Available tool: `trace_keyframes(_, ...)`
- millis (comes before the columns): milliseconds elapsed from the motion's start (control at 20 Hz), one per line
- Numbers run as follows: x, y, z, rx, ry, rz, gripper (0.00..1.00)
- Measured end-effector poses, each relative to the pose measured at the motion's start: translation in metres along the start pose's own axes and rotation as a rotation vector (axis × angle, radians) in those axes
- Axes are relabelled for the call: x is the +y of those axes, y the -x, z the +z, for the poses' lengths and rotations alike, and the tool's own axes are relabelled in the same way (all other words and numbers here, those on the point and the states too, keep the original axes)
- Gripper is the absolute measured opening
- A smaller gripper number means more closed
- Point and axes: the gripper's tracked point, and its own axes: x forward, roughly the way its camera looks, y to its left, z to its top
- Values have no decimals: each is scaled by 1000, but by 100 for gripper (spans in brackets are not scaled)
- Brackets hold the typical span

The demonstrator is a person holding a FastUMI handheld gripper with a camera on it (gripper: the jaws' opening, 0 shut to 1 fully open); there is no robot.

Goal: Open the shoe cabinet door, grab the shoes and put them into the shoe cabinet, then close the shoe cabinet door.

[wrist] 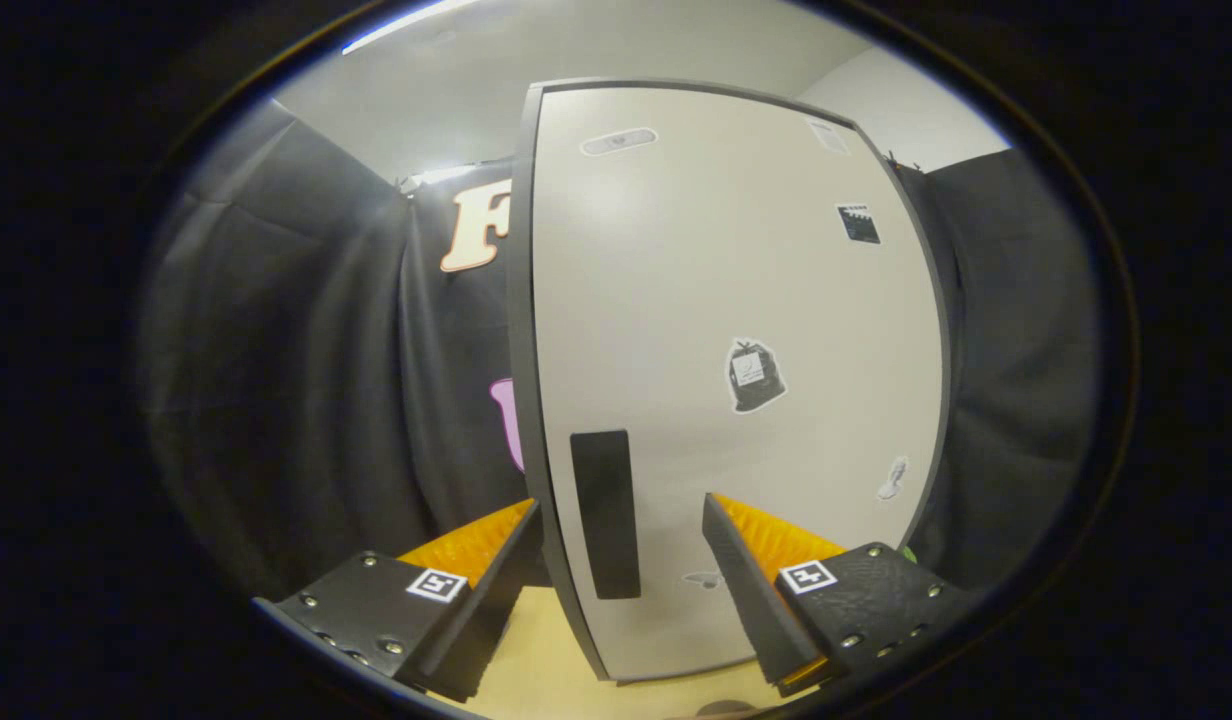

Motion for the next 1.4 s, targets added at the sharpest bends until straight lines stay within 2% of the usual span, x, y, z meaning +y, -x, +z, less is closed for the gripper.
trace_keyframes(250,4,-20,-13,27,6,-3,90)
trace_keyframes(400,5,-27,-17,35,9,-1,74)
trace_keyframes(500,4,-30,-17,32,7,-14,74)
trace_keyframes(650,8,-33,-15,11,7,-7,41)
trace_keyframes(700,8,-31,-14,8,10,-1,40)
trace_keyframes(900,8,-29,-15,31,-1,16,27)
trace_keyframes(1400,-13,38,-8,25,-9,59,27)
